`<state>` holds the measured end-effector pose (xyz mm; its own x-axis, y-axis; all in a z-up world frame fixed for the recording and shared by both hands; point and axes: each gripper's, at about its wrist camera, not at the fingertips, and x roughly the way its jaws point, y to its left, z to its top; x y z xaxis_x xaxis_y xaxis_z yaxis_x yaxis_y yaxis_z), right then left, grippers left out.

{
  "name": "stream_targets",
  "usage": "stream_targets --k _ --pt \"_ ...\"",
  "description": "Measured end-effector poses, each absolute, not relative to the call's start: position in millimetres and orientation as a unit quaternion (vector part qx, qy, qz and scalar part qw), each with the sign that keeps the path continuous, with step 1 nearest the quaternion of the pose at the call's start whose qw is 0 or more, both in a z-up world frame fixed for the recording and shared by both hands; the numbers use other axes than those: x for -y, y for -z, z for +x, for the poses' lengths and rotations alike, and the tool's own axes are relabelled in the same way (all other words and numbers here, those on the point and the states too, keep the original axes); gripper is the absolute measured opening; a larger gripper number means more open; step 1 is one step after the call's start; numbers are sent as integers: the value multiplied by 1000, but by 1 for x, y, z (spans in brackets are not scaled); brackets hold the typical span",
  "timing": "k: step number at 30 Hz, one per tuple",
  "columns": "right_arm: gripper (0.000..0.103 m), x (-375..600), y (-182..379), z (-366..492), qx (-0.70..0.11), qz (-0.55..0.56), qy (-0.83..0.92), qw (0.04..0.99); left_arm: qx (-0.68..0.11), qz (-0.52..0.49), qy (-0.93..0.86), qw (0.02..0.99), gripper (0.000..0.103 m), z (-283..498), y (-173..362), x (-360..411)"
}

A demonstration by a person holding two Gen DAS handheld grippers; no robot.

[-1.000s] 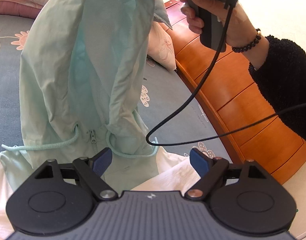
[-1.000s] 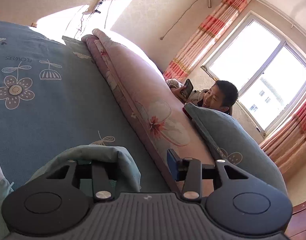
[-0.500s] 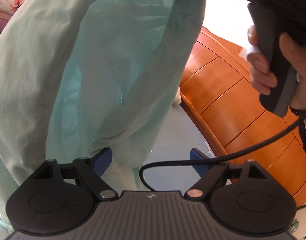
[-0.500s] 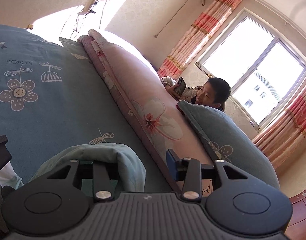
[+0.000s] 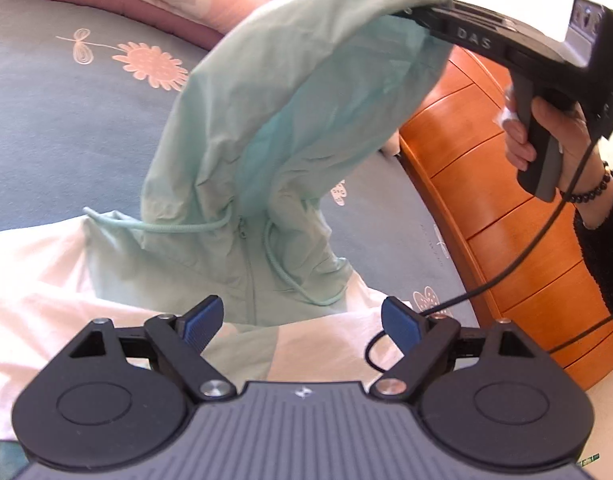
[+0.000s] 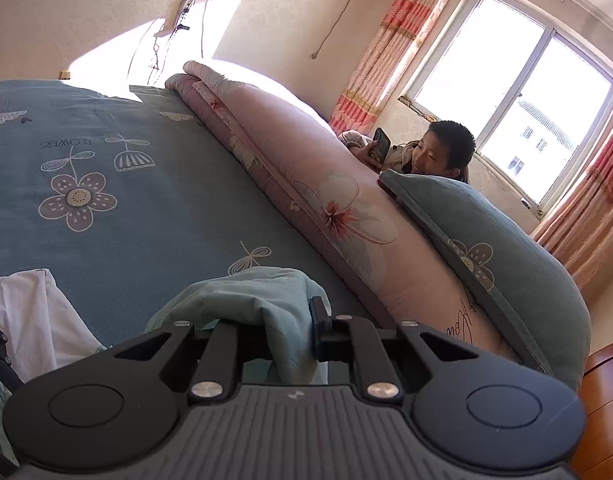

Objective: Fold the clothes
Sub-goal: 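Lift the hood up off the bed with the right tool, then lay the hood onto the jacket body and open the right tool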

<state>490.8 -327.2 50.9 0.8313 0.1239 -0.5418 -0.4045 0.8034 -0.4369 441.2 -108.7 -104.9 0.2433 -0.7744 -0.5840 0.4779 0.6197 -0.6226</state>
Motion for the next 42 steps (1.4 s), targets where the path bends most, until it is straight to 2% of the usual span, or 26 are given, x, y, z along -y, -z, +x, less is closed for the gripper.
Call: stream_targets --k 14,26,30,36,38,39,40,42 --pt "17 279 -54 359 -299 -259 -180 901 -425 -177 310 832 86 424 66 53" --pt "18 230 27 251 -402 -253 -252 843 -451 -153 296 828 86 389 68 39" --pt "20 223 67 233 -467 -270 -253 803 -467 -133 305 819 86 386 75 45" --pt "26 246 90 231 -532 -224 -208 790 -484 -126 319 805 86 392 84 61" --pt "38 252 93 234 -539 -187 -200 797 -489 -130 324 800 86 394 87 68" --pt "63 252 96 237 -544 -162 -199 799 -493 -134 328 795 86 396 90 72" --pt "76 252 99 239 -548 -134 -199 801 -498 -138 329 790 86 396 94 76" --pt "76 249 106 242 -556 -100 -198 801 -510 -145 329 782 86 398 101 82"
